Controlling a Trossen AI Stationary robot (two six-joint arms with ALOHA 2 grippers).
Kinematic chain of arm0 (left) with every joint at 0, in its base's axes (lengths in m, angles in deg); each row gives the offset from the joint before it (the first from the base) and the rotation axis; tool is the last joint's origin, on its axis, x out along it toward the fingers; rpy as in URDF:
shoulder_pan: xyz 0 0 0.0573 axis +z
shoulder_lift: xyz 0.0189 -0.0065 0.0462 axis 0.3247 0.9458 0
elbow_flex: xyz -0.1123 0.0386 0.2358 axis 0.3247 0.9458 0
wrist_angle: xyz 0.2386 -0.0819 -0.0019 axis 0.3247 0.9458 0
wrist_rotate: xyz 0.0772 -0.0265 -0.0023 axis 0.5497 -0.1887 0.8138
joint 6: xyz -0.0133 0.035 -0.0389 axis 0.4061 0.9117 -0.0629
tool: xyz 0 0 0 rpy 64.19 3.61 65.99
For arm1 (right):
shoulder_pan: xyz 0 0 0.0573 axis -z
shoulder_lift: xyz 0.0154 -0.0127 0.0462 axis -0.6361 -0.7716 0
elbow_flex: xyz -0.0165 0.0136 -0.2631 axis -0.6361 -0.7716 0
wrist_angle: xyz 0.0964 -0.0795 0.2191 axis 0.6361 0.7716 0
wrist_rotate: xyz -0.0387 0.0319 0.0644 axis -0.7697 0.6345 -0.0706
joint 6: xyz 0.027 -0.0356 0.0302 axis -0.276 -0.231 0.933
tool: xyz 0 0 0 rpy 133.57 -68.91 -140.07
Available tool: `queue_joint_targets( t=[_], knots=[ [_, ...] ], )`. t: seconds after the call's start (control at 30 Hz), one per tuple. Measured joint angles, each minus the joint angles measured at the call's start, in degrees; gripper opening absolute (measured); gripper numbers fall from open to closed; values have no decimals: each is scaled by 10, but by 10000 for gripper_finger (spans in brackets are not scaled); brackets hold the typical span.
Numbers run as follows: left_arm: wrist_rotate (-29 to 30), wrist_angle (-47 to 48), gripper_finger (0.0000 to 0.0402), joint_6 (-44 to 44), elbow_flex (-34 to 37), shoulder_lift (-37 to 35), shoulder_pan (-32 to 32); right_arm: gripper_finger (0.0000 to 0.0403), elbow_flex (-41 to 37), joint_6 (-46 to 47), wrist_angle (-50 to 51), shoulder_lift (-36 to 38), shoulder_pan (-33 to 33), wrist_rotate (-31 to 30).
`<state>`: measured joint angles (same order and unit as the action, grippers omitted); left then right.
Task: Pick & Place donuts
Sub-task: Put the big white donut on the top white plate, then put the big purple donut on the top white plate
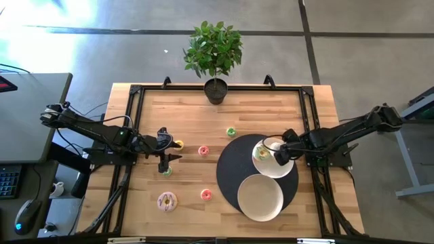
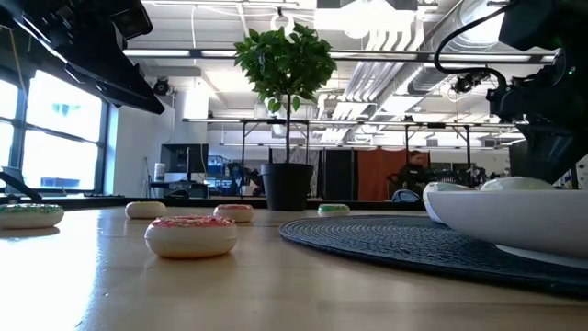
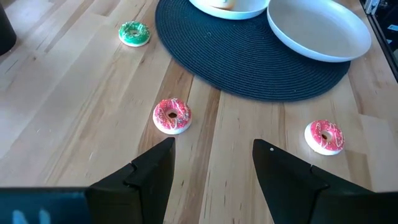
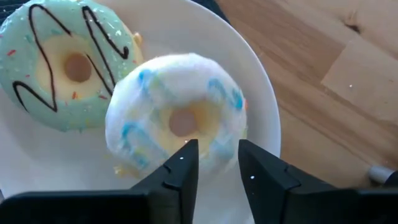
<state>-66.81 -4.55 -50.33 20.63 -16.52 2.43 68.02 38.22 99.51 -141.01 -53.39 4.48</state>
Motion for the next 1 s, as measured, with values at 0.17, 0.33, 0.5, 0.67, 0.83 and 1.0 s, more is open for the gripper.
queue_joint_targets(
  t=[0.17, 0.33, 0.5, 0.67, 0.83, 1.0],
  knots=[
    [0, -1, 213, 0, 0, 0, 0, 114, 0, -5, -1, 0, 0, -34],
    [1, -5, 213, 0, 0, 0, 0, 114, 0, -43, -67, 0, 0, -77],
    [-7, -4, 213, 0, 0, 0, 0, 114, 0, -170, -237, 0, 0, -123],
    [-23, -4, 213, 1, 0, 0, 0, 114, 0, -355, -470, -11, 0, -105],
    [-23, -3, 213, 1, 0, 0, 0, 114, 1, -524, -708, -67, 0, -26],
    [-48, -2, 213, -27, 0, 0, 0, 114, 1, -614, -889, -173, 0, 43]
  ],
)
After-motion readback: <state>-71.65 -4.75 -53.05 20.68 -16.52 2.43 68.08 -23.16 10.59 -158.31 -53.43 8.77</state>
